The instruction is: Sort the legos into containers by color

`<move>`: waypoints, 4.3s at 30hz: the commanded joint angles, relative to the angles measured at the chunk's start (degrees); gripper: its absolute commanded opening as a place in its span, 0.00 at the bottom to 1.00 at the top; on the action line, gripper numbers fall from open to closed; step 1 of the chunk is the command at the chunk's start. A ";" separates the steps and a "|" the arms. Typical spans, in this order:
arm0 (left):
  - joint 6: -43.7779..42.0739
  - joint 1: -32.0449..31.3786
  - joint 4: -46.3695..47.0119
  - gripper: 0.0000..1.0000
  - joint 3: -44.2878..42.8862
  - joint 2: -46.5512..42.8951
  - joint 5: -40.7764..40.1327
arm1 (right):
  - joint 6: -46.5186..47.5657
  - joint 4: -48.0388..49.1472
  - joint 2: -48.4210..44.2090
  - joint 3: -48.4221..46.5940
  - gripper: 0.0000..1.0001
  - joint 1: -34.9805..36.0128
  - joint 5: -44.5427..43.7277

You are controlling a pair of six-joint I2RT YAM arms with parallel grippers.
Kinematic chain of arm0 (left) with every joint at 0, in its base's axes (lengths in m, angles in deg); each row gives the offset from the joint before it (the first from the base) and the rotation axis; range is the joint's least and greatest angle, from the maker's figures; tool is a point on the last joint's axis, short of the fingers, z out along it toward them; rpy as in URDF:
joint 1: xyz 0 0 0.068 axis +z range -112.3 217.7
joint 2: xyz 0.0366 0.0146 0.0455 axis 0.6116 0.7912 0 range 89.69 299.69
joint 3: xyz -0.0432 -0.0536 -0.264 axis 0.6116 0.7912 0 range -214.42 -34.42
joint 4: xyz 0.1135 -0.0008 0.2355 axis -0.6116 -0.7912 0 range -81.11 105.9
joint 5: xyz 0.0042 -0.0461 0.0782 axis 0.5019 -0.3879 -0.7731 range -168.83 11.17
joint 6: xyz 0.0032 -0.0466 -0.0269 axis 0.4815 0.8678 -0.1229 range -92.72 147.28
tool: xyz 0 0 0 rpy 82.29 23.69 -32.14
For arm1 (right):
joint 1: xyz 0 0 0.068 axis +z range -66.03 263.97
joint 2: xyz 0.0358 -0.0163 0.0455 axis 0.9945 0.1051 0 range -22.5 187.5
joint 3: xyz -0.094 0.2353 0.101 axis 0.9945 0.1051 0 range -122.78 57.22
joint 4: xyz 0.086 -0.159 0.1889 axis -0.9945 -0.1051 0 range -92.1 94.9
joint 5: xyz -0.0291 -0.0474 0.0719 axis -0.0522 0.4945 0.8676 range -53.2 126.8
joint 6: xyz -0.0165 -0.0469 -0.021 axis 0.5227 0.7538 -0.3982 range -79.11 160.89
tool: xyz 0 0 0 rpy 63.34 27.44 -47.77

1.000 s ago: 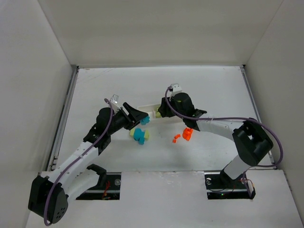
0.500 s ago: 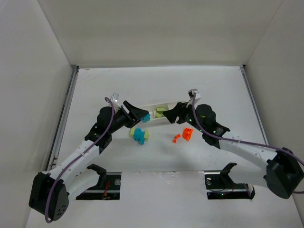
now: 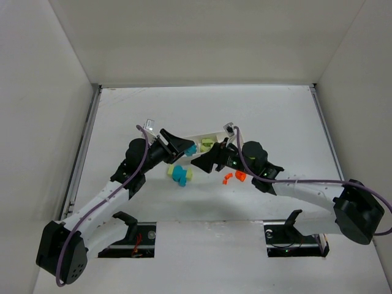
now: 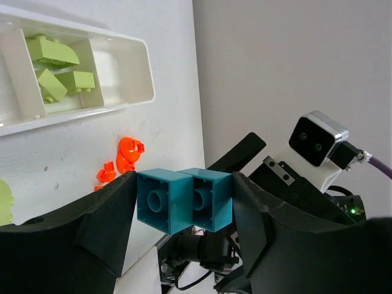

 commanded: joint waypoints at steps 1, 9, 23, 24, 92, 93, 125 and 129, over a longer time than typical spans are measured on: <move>0.64 -0.48 3.57 0.36 1.26 -1.66 -0.33 | -0.69 6.13 0.06 -3.04 0.84 0.96 1.21; 0.64 -2.06 4.63 0.36 1.61 -1.40 -0.33 | -0.69 5.87 1.64 -5.23 0.78 0.18 0.94; 0.55 -2.86 4.71 0.36 1.79 -1.48 -0.50 | -0.69 7.45 4.98 -6.38 0.63 -0.26 0.77; 0.55 -2.94 4.71 0.36 1.79 -1.48 -0.50 | -0.69 7.53 5.16 -6.38 0.63 -0.35 0.59; 6.17 -0.48 22.90 0.50 5.75 0.18 -3.93 | -26.26 31.44 12.28 -0.49 0.41 -7.65 7.54; 6.26 -0.57 23.08 0.49 5.75 0.45 -4.02 | -26.35 31.62 12.54 -0.40 0.41 -7.65 7.45; 5.48 8.12 16.33 0.19 10.67 -7.10 0.90 | -22.32 26.11 9.91 3.91 0.40 -14.06 6.93; 1.88 8.66 11.15 0.20 10.67 -9.56 1.43 | -11.79 9.78 4.73 2.42 0.40 -14.24 0.09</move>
